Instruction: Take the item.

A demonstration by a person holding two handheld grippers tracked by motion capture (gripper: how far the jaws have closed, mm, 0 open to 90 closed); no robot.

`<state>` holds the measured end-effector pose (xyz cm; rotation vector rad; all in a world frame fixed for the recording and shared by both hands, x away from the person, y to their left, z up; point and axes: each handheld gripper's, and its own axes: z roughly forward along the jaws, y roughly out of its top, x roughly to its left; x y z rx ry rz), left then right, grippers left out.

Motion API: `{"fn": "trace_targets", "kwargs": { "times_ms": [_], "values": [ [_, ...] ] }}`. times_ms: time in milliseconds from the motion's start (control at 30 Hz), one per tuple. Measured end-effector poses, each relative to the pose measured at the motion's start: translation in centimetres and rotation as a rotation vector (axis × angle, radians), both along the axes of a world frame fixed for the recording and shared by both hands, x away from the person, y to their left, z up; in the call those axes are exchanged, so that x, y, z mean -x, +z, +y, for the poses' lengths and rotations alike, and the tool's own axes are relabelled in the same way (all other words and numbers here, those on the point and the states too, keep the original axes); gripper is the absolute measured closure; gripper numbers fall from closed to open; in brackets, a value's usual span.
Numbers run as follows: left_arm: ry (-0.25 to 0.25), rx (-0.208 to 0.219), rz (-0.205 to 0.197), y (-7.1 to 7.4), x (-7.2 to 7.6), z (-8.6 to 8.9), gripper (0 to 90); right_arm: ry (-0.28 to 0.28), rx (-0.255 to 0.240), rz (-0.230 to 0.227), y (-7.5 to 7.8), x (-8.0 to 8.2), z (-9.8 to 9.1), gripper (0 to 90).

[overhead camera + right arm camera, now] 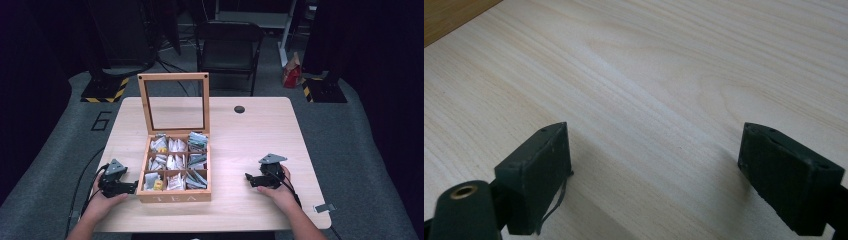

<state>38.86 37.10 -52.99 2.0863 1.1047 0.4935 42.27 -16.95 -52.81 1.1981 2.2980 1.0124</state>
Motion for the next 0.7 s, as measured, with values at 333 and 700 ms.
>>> {"fn": "trace_targets", "kwargs": {
  "times_ms": [333, 700],
  "values": [
    [0.000, 0.000, 0.000, 0.00, 0.00, 0.00, 13.9, 0.002, -0.002, 0.001, 0.00, 0.00, -0.01, 12.8],
    [0.000, 0.001, 0.000, 0.00, 0.00, -0.01, 13.9, 0.002, -0.004, 0.002, 0.01, 0.00, -0.04, 13.1]
  ]
}}
